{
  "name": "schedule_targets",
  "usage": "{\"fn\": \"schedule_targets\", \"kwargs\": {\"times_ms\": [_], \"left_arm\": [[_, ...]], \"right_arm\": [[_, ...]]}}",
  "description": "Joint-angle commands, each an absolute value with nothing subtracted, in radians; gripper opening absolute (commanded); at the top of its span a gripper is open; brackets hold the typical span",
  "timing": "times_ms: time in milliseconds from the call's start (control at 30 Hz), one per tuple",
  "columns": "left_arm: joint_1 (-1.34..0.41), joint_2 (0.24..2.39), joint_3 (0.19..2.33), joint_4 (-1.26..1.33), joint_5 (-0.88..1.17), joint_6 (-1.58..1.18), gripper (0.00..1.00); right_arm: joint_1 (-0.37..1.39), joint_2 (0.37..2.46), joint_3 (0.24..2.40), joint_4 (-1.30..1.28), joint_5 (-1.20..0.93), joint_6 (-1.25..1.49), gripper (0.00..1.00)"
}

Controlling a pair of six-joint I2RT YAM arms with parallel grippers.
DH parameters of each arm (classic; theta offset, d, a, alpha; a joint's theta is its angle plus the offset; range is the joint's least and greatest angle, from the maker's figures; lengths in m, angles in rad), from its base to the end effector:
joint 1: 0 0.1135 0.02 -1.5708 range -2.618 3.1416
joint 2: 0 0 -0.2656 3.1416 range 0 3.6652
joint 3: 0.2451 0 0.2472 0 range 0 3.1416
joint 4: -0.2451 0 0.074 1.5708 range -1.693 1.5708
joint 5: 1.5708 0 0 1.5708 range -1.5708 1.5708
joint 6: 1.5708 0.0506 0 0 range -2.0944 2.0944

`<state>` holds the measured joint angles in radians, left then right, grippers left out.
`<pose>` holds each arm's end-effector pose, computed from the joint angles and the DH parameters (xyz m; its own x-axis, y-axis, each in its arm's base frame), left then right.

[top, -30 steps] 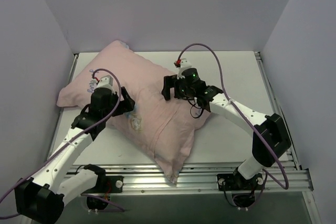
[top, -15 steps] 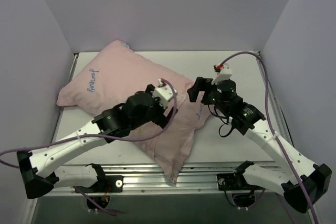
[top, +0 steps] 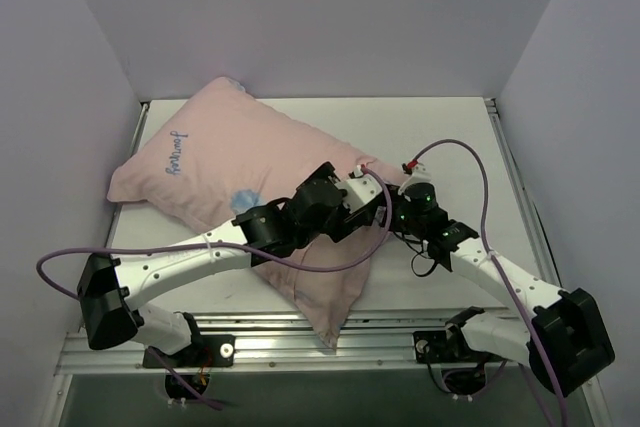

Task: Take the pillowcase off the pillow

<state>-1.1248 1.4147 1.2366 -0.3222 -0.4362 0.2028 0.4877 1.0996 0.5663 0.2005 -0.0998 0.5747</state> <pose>0.1619 -0.2890 0.3349 -0.0702 0.5700 -0.8186 0.6860 0.6234 0.3752 0.2220 0.1235 0.2393 -0.5409 0.3254 -0.7756 -0.3043 0.7840 0.5411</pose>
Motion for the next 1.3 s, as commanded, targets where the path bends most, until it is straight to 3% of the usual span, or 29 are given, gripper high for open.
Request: {"fn": "schedule_targets", "kwargs": {"times_ms": [0,267,700,1200,1267], "left_arm": [[-1.124,1.457,1.292,-0.233,-0.469,0.239,0.94],[-1.106,1.561,1.304,-0.167,-0.500,0.252,0.94],[-0.950,1.646,1.281,0.021,-0.842,0.310,0.98],[-0.879,1.601,1.266,0.045,-0.851,0.311,1.00],[-0.867,1.592,1.269,0.037,-0.854,0.308,0.93]], "right_arm": [[0.459,1.153,0.517,0.311,-0.158,0.606,0.88],[0.413,1.215,0.459,0.376,-0.235,0.653,0.87],[0.411,1.269,0.468,0.351,-0.224,0.632,0.86],[0.411,1.295,0.492,0.356,-0.233,0.623,0.86],[0.410,1.282,0.495,0.353,-0.235,0.623,0.86]]}}
